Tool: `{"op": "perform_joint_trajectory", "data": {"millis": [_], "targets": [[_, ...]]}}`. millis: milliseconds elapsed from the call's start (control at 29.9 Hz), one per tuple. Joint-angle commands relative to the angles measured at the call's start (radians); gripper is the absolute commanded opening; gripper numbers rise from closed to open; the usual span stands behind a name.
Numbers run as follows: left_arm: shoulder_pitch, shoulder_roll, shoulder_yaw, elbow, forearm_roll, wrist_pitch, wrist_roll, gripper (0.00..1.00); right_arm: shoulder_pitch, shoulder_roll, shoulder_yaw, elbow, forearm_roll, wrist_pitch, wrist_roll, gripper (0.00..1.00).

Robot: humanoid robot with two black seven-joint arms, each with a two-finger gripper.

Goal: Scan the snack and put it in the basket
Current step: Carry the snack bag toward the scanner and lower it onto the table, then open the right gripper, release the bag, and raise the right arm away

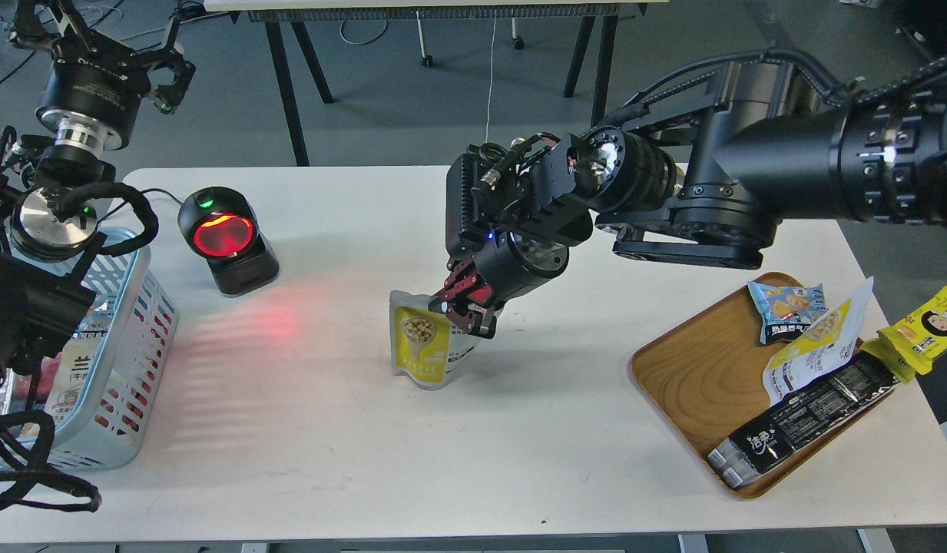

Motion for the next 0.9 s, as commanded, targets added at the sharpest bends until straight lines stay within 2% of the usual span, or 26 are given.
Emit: {"op": "perform_joint_trajectory", "data": {"millis": [0,134,234,301,401,602,669,769,803,836,869], "targets": [[0.002,-0.001,0.000,-0.002,0.000,0.000,0.000,1.00,-0.001,0.002,-0.001,-0.001,0.001,0.000,0.000,0.08],[0.008,-0.001,0.000,-0.006,0.000,0.000,0.000,1.00,0.003,-0.001,0.001,0.006,0.003,0.000,0.000,0.14],[0.008,0.000,0.000,-0.006,0.000,0.000,0.000,1.00,0.019,-0.011,0.010,0.021,0.009,0.000,0.000,0.26],[0.008,0.000,0.000,-0.006,0.000,0.000,0.000,1.00,0.037,-0.045,0.014,0.064,0.009,0.000,0.000,0.38],[0.008,0.000,0.005,-0.006,0.000,0.000,0.000,1.00,0.072,-0.105,0.014,0.136,0.012,0.001,0.000,0.48],[0.008,-0.004,0.009,-0.008,0.000,0.000,0.002,1.00,0.105,-0.215,0.062,0.168,0.038,0.000,0.000,0.49],[0.008,-0.004,0.011,-0.008,0.000,0.000,0.005,1.00,0.111,-0.264,0.105,0.187,0.081,0.005,0.000,0.54],[0.006,0.003,0.013,-0.008,0.002,0.000,0.008,1.00,0.111,-0.341,0.157,0.196,0.176,0.009,0.000,0.70],[0.006,0.005,0.013,-0.008,0.002,0.000,0.008,1.00,0.108,-0.361,0.177,0.191,0.202,0.011,0.000,0.80],[0.005,0.008,0.013,-0.008,0.003,0.000,0.009,1.00,0.097,-0.382,0.200,0.187,0.233,0.011,0.000,0.97],[0.002,0.010,0.013,-0.008,0.008,0.000,0.012,1.00,0.088,-0.404,0.221,0.185,0.257,0.009,0.000,0.97]]}}
